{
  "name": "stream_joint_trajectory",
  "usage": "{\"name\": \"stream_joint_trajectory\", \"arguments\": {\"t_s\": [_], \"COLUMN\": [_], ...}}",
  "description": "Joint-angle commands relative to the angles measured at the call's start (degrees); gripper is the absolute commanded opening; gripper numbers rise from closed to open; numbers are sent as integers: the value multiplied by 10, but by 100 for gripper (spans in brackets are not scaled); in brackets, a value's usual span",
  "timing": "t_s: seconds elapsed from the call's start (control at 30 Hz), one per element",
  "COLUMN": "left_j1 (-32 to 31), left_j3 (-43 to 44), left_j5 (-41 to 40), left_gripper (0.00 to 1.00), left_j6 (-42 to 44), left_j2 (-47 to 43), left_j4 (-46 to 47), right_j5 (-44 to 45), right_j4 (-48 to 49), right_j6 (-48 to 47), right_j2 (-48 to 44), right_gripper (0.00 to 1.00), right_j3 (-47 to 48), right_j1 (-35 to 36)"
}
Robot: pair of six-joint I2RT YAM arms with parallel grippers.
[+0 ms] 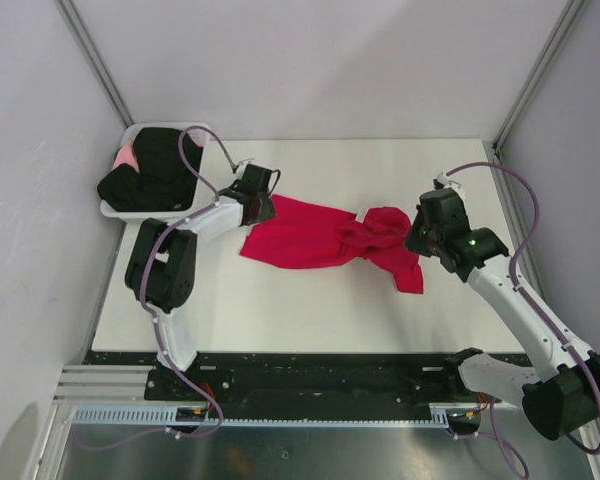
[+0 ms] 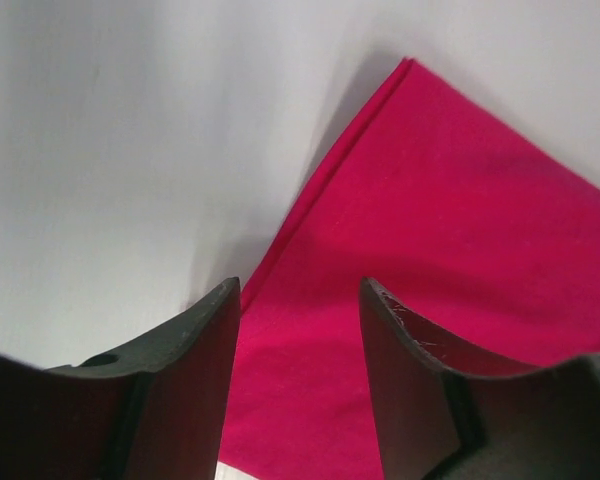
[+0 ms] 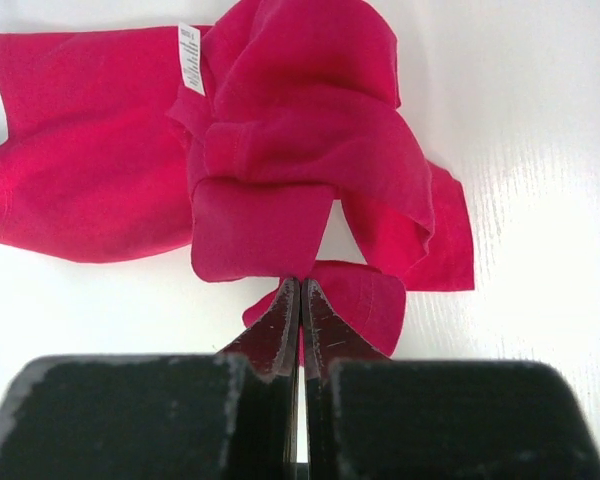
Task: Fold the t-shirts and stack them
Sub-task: Move the tshirt to the center of the board, then flatten out the tshirt
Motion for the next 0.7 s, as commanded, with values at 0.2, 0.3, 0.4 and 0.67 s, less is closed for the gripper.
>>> {"name": "stream_joint_trajectory", "arguments": {"t_s": [0.2,0.3,0.4,0.67], "left_j1": [0,0,0,0], "left_j3": [-15,-43,-48,34], "left_j5": [-37,-36,-26,2], "left_gripper": [55,56,60,64], "left_j6": [20,30,40,61], "left_j2": [-39,-70,-81,-2], "left_j4": [-5,-5,-5,-16], "right_j5": [-15,-20,-32,-28], "right_j4": [-1,7,15,-4], "right_j6": [-22,-24,-25,-24], "right_j2": [-6,1,7,2], "right_gripper": [0,0,0,0], "right_j3": [9,10,9,8], "right_j1": [-22,-29,-38,-43]}}
